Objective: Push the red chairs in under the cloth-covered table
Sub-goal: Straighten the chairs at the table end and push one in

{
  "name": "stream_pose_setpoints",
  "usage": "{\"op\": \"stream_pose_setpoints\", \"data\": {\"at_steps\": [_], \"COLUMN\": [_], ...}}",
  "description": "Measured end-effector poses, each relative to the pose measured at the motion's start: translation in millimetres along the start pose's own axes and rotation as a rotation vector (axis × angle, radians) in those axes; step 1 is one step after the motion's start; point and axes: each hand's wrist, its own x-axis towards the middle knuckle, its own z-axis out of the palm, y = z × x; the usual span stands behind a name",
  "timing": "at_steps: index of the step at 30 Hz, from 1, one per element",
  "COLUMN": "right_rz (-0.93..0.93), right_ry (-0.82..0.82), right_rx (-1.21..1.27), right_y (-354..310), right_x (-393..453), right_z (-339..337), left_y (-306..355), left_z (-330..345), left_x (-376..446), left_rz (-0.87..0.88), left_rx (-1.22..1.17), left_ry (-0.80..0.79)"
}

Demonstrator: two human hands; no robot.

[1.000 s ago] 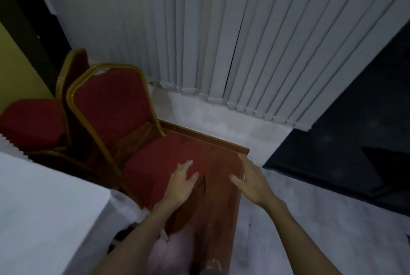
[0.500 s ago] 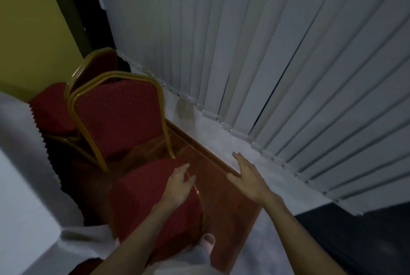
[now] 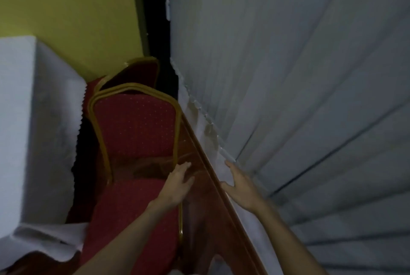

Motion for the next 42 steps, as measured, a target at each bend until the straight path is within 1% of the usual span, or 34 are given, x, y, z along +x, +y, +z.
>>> {"op": "stream_pose_setpoints", "data": {"at_steps": [2, 5, 9, 13, 17, 22, 24, 26, 29, 32, 36, 42], "right_rz": [-0.058, -0.115, -0.186, -0.298, -0.373, -0.367, -0.346, -0.346, -0.348, -0.412, -0.520, -0.653], "right_ry": [-0.066, -0.162, -0.236, -0.284, -0.260, -0.289, -0.299, -0.303, -0.232, -0.184, -0.281, -0.489], "right_rx": [-0.013, -0.058, -0.042, -0.013, -0.023, -0.099, -0.141, -0.162, -0.175, -0.247, -0.311, -0.348], "right_y": [2, 7, -17, -59, -107, -141, -149, -154, -164, -177, -199, -240], "right_x": [23, 64, 121, 192, 263, 341, 361, 380, 399, 409, 410, 406], "right_z": [-13, -24, -28, -20, -8, 16, 27, 41, 55, 60, 71, 100], "left_y": [-6, 9, 4, -12, -18, -22, -26, -33, -41, -47, -67, -100], "left_z": [5, -3, -29, -79, -144, -223, -245, -264, -287, -301, -314, -336], "left_x": [11, 12, 32, 75, 130, 204, 231, 248, 256, 252, 235, 194], "left_rz": [-0.041, -0.069, -0.103, -0.157, -0.131, -0.090, -0.070, -0.089, -0.073, -0.058, -0.123, -0.248], "left_rx": [-0.048, -0.069, -0.074, -0.010, 0.054, 0.120, 0.171, 0.261, 0.356, 0.432, 0.433, 0.458], "left_ry": [0.054, 0.174, 0.283, 0.382, 0.492, 0.632, 0.642, 0.587, 0.494, 0.468, 0.543, 0.642]}}
